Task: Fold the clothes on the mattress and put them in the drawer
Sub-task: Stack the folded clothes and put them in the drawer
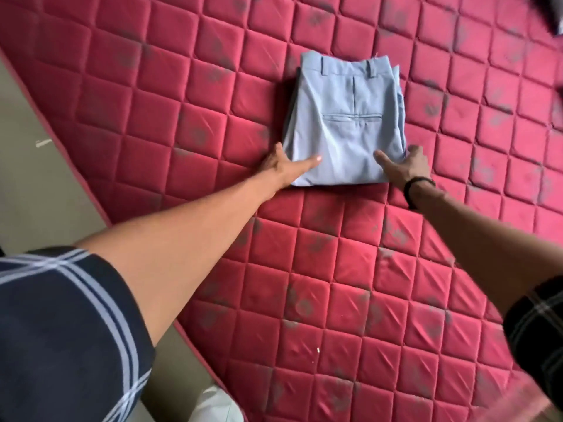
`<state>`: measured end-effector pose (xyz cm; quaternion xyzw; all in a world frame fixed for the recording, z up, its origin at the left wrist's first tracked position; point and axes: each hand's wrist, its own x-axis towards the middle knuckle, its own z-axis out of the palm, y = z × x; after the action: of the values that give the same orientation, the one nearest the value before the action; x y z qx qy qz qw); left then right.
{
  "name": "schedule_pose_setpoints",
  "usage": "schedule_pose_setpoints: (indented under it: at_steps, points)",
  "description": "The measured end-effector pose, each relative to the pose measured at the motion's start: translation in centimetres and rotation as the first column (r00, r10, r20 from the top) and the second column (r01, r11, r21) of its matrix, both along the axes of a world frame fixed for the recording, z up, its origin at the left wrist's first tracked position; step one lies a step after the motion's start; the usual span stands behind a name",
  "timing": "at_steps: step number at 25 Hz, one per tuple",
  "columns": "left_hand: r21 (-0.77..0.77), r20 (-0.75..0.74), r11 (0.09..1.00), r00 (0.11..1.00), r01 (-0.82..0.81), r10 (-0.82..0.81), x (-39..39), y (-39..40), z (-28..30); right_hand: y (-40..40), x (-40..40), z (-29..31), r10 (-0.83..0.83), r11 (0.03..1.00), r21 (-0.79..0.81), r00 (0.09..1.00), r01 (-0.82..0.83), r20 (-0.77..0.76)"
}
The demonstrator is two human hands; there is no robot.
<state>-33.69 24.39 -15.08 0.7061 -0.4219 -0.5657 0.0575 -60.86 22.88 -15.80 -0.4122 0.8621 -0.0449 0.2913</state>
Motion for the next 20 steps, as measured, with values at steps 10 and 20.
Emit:
schedule_pose_setpoints:
  at_steps: [10, 20]
  points:
    - [-0.012, 0.043, 1.0, 0.999, 0.011, -0.011, -0.8, -4.3, -3.5, -7.3, -0.5, -1.8, -0.067, 0.939, 0.342, 0.954, -0.038, 0.291]
    - [0.378, -0.318, 0.882, 0.856, -0.28, 0.408, 19.1, 6.5, 6.1, -0.5, 13.9, 5.8, -0.137, 0.894, 0.391, 0.696, -0.221, 0.705]
